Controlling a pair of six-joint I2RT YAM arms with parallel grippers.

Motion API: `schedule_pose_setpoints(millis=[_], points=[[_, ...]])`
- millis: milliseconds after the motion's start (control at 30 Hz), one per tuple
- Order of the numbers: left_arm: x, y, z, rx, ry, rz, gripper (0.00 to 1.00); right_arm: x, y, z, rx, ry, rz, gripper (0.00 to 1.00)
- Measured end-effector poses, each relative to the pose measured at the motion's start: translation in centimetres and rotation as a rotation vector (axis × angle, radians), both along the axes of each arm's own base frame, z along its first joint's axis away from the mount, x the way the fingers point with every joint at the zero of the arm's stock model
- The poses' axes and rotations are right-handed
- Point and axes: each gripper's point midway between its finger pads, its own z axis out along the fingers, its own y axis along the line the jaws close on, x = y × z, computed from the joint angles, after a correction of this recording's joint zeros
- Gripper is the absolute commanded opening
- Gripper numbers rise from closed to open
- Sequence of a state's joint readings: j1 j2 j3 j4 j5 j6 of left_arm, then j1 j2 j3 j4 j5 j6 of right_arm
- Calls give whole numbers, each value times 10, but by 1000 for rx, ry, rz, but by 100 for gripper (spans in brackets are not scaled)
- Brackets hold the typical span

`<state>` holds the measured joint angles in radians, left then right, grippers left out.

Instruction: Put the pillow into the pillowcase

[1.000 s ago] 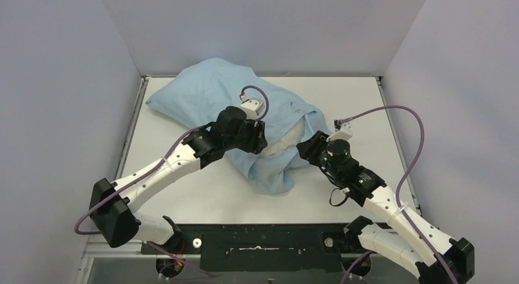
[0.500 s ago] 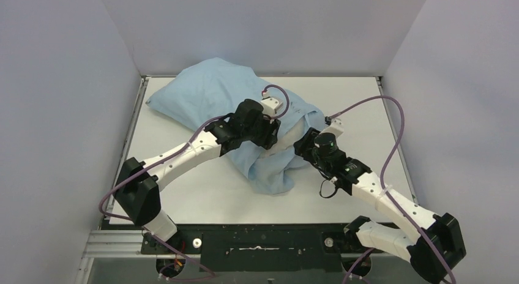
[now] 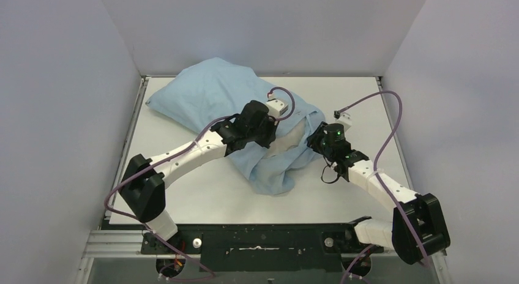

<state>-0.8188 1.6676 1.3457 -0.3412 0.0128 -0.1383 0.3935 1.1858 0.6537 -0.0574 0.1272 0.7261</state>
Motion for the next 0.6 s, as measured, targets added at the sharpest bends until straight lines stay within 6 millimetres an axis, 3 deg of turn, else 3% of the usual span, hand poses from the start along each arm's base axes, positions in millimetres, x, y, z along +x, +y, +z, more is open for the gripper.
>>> schedule_pose_setpoints(millis=[133, 267, 300, 600], points=[[-18, -10, 29, -76, -14, -20, 0, 7, 11, -8, 51, 15, 50, 23], [-34, -16, 68, -179, -41, -34, 0, 10, 23, -2, 98, -7, 94, 0], [-36, -17, 75, -198, -45, -35, 0, 12, 25, 1, 106, -17, 100, 0], [-42, -18, 75, -221, -2, -26, 0, 7, 23, 11, 84, -17, 122, 0]])
